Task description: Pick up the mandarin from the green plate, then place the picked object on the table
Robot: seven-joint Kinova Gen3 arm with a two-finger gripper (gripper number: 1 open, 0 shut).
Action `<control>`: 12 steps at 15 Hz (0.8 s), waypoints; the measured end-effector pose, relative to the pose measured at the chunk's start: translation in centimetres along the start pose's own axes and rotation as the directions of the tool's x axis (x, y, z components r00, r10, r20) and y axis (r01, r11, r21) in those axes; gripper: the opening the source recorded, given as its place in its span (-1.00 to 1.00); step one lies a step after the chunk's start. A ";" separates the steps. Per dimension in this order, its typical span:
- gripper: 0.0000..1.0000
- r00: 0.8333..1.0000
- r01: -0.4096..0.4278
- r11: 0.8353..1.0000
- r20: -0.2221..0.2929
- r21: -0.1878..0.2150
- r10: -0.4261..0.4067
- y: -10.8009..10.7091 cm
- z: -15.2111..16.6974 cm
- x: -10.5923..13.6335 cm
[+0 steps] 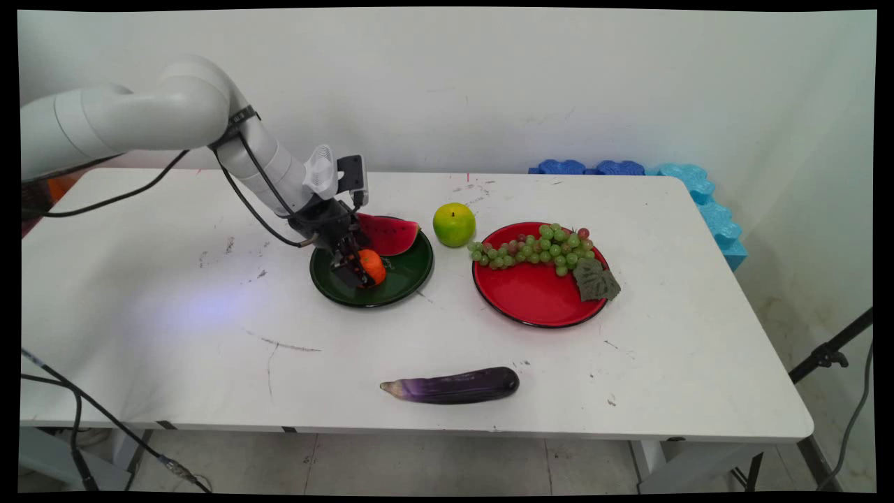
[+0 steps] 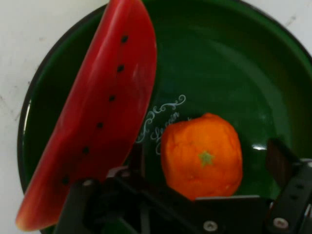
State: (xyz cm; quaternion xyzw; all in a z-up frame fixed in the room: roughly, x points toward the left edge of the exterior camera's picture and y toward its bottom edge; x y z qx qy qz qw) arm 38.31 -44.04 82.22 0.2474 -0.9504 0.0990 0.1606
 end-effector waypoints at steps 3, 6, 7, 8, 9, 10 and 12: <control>-1.00 1.000 0.015 1.000 -0.004 0.004 -0.015 -0.2 0.6 -0.3; -1.00 1.000 0.025 1.000 -0.011 0.004 -0.025 -0.3 0.6 -0.4; -1.00 0.999 0.031 1.000 -0.013 0.002 -0.031 -0.3 0.5 -0.4; -1.00 0.999 0.038 0.999 -0.017 0.000 -0.038 -0.3 0.1 -0.3; -1.00 0.999 0.045 0.999 -0.021 -0.004 -0.045 -0.3 -0.5 -0.1; -1.00 0.998 0.053 0.999 -0.026 -0.007 -0.053 -0.2 -1.4 0.2; -1.00 0.997 0.072 0.997 -0.039 -0.014 -0.073 0.0 -3.8 1.1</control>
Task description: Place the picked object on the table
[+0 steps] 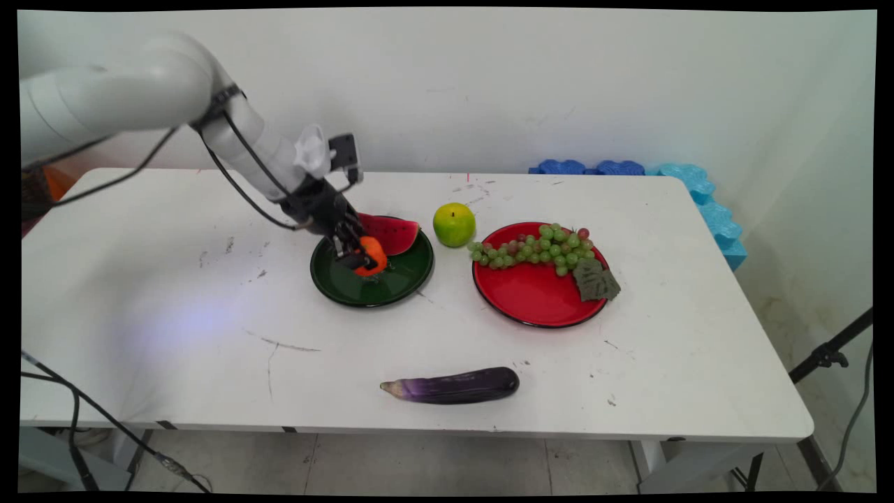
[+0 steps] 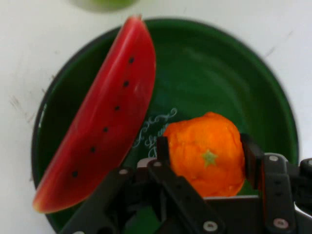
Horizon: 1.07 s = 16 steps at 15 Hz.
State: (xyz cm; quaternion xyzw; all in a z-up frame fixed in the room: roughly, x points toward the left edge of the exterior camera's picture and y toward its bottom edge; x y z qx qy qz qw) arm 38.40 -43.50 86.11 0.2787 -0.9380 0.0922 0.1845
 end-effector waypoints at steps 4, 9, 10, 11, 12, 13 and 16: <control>-1.00 0.996 0.065 0.998 -0.061 -0.026 -0.067 1.3 -5.9 3.5; -1.00 0.987 0.118 0.992 -0.100 -0.049 -0.123 3.5 -9.3 7.0; -1.00 0.986 0.126 0.991 -0.100 -0.049 -0.130 3.9 -9.3 7.5; -1.00 0.985 0.136 0.989 -0.097 -0.049 -0.140 4.4 -9.1 7.9; -1.00 0.985 0.146 0.988 -0.090 -0.049 -0.150 4.9 -8.6 8.2; -1.00 0.984 0.153 0.987 -0.080 -0.050 -0.157 5.4 -8.1 8.4; -1.00 0.984 0.172 0.984 -0.044 -0.053 -0.175 7.1 -5.5 8.7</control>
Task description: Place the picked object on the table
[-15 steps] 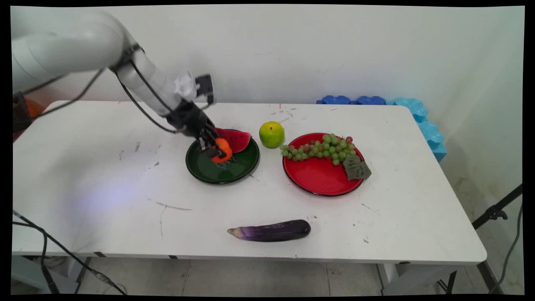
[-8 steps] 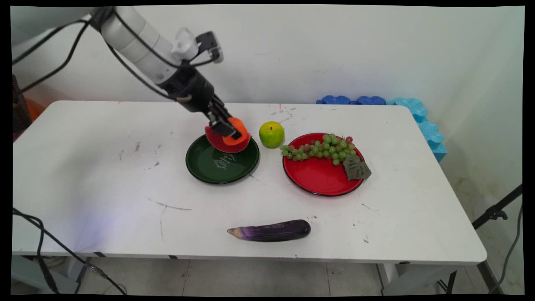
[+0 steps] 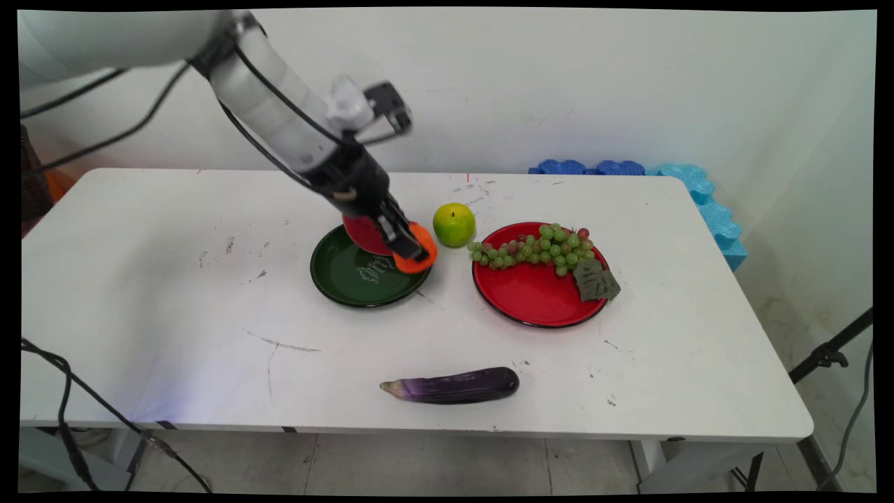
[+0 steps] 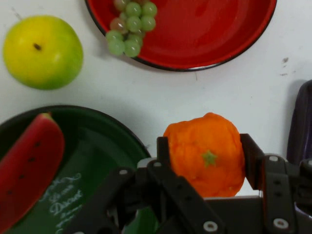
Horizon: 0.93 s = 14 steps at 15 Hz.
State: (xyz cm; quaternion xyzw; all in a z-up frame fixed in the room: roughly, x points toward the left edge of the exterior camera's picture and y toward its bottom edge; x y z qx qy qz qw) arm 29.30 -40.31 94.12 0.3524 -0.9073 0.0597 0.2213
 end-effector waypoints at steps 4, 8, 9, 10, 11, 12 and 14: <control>-1.00 0.999 0.036 0.999 0.023 0.003 -0.036 1.5 3.6 -0.3; -1.00 0.997 0.072 0.997 0.033 0.012 -0.072 2.6 6.9 -0.9; -1.00 0.997 0.074 0.997 0.034 0.013 -0.074 2.8 7.4 -0.9; -1.00 0.996 0.077 0.997 0.034 0.015 -0.078 2.9 8.0 -1.0; -1.00 0.996 0.079 0.997 0.034 0.017 -0.080 3.0 8.4 -1.1; -1.00 0.996 0.081 0.997 0.034 0.019 -0.082 3.2 8.9 -1.1; -1.00 0.996 0.085 0.996 0.034 0.022 -0.085 3.4 10.0 -1.4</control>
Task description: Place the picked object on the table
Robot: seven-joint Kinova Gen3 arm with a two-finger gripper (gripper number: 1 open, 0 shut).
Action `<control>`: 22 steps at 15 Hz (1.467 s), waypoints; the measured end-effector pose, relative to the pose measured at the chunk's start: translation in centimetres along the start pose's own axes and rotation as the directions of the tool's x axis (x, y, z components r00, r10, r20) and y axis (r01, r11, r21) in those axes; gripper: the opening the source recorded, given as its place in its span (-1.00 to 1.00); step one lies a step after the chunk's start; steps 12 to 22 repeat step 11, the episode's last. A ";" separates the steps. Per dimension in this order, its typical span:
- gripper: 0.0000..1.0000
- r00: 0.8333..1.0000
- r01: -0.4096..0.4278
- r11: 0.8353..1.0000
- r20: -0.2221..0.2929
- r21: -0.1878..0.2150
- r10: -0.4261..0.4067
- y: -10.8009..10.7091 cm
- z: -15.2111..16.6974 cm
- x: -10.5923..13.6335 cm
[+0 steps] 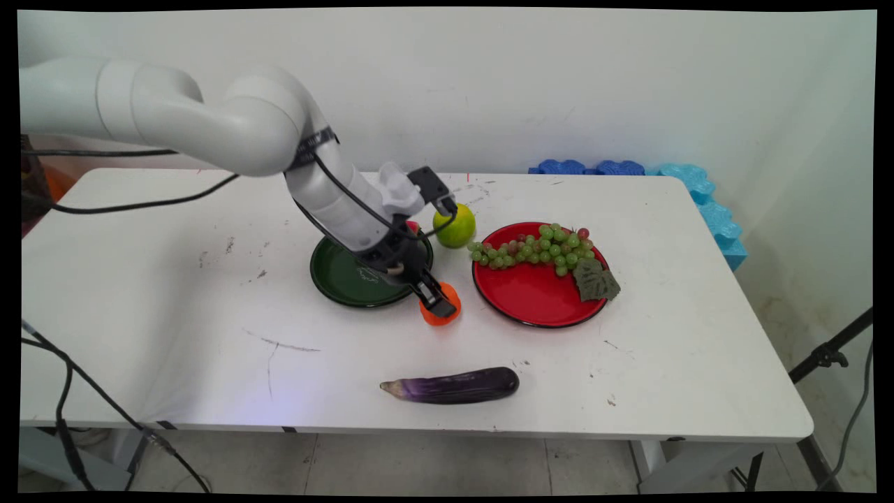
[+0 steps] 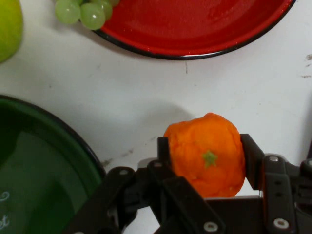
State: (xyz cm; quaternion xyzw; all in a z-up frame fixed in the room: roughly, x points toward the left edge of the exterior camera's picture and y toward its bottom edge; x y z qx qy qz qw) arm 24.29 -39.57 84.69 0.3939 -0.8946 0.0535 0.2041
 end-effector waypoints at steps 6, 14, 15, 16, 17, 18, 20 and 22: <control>-1.00 1.000 -0.019 1.000 -0.012 -0.001 0.019 0.6 2.3 -0.4; 1.00 0.998 -0.052 0.999 -0.041 -0.014 0.051 0.9 2.6 -0.3; 1.00 0.998 -0.052 0.999 -0.041 -0.014 0.051 0.9 2.6 -0.3; 1.00 0.998 -0.052 0.999 -0.041 -0.014 0.051 0.9 2.6 -0.3; 1.00 0.998 -0.052 0.999 -0.041 -0.014 0.051 0.9 2.6 -0.3; 1.00 0.998 -0.052 0.999 -0.041 -0.014 0.051 0.9 2.6 -0.3; 1.00 0.998 -0.052 0.999 -0.041 -0.014 0.051 0.9 2.6 -0.3; 1.00 0.998 -0.052 0.999 -0.041 -0.014 0.051 0.9 2.6 -0.3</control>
